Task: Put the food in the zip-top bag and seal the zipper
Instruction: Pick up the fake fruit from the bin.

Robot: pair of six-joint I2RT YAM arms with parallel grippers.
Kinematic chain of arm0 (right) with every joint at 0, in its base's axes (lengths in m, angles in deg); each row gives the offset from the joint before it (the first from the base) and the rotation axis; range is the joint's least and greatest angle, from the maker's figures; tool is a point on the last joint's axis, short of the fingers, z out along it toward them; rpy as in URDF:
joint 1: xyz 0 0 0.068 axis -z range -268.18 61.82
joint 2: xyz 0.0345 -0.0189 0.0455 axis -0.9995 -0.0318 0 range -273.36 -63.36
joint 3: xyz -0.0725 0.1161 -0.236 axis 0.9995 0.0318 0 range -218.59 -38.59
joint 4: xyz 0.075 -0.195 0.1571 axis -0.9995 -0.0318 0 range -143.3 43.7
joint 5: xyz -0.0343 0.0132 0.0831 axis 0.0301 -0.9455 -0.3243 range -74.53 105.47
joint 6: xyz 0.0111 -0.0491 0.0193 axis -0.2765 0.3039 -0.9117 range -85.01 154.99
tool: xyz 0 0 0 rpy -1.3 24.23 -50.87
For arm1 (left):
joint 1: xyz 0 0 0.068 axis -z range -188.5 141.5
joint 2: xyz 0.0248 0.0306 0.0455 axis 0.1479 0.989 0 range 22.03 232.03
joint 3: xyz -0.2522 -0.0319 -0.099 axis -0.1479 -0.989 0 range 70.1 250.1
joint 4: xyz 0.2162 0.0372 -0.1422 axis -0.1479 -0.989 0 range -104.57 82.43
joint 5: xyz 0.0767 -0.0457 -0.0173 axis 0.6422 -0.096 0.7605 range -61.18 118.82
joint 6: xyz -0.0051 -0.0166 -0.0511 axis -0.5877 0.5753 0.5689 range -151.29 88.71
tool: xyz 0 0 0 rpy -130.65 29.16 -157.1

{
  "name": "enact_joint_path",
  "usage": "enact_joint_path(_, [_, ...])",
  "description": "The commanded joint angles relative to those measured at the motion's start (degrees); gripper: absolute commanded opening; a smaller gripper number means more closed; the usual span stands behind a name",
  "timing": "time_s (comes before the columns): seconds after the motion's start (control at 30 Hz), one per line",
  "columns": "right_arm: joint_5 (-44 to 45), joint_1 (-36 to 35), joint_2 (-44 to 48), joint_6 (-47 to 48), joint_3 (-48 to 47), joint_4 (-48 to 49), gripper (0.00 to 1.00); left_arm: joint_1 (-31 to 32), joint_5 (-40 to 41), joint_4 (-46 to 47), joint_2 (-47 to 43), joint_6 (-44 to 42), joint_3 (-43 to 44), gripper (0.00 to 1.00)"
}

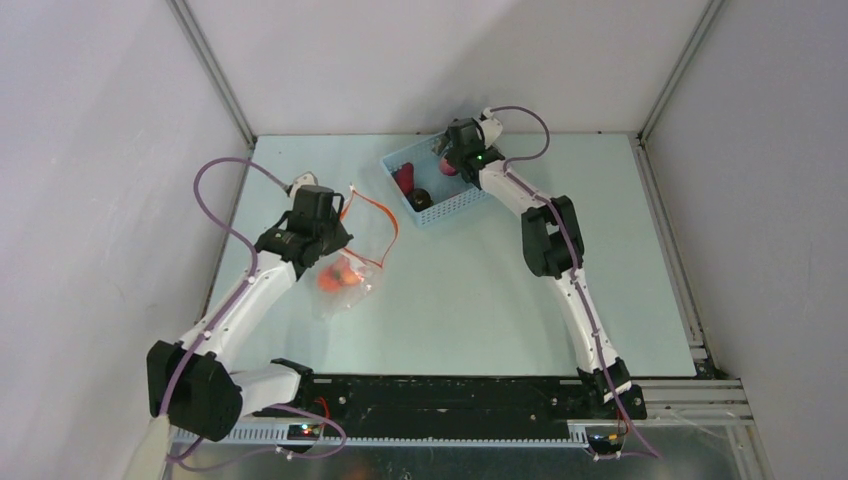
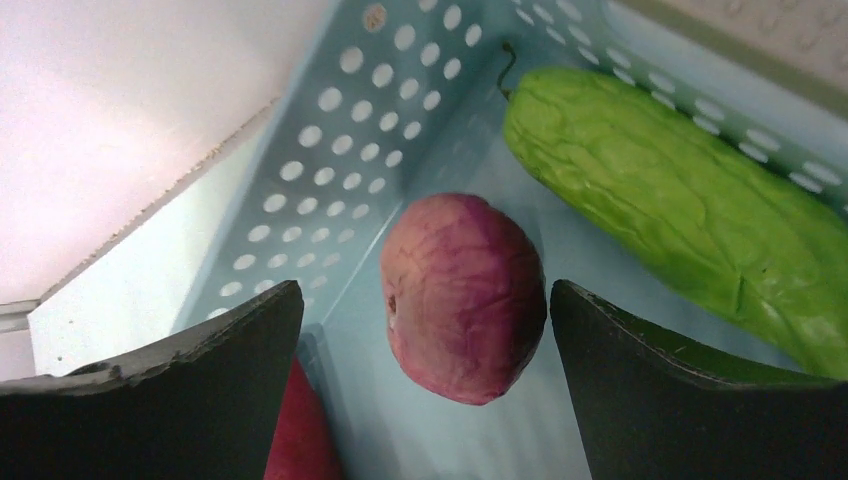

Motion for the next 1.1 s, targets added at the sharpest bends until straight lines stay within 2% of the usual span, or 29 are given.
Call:
enact_joint_path(0.0, [2.05,-0.53,-1.67,-3.99,-4.38,-2.64,0.97,-0.78,-0.26,1.31,0.03,-0.49,1.12,0.00])
enact_joint_path(0.3, [-2.59,-0.50,-4.04,-7.53,-5.29,0.25,0.90,-1.38,-0.88,1.39,-0.20,-0.57,1.09,0.00])
enact_joint_path(0.43, [-2.85,-0.13,-4.80,-8.90,-6.15,0.11,0.79,-1.51,-0.89,1.53,-0.73,-0.49,0.65,0.00])
enact_joint_path(0.67, [-6.41,0.84,-6.27,-11.98,-6.42,0.48,0.64,-1.66,-1.10,1.54,-1.03,-0.38,0.61,0.00])
enact_joint_path(0.87, [-8.36,0.69,-6.27,-10.42,-6.53,2.42,0.47,-1.67,-0.60,1.48,-1.60,-0.23,-0.01,0.00])
enact_joint_path(1.0, [-9.58,0.79,-2.87,-7.61,-3.47,6.11,0.35,-1.70,-0.86,1.38,-1.36,-0.09,-0.08,0.00])
enact_joint_path(1.07, [-9.49,0.71,0.62,-5.78,1.65,9.11,0.31,-1.72,-0.84,1.46,-1.57,0.03,-0.19,0.00])
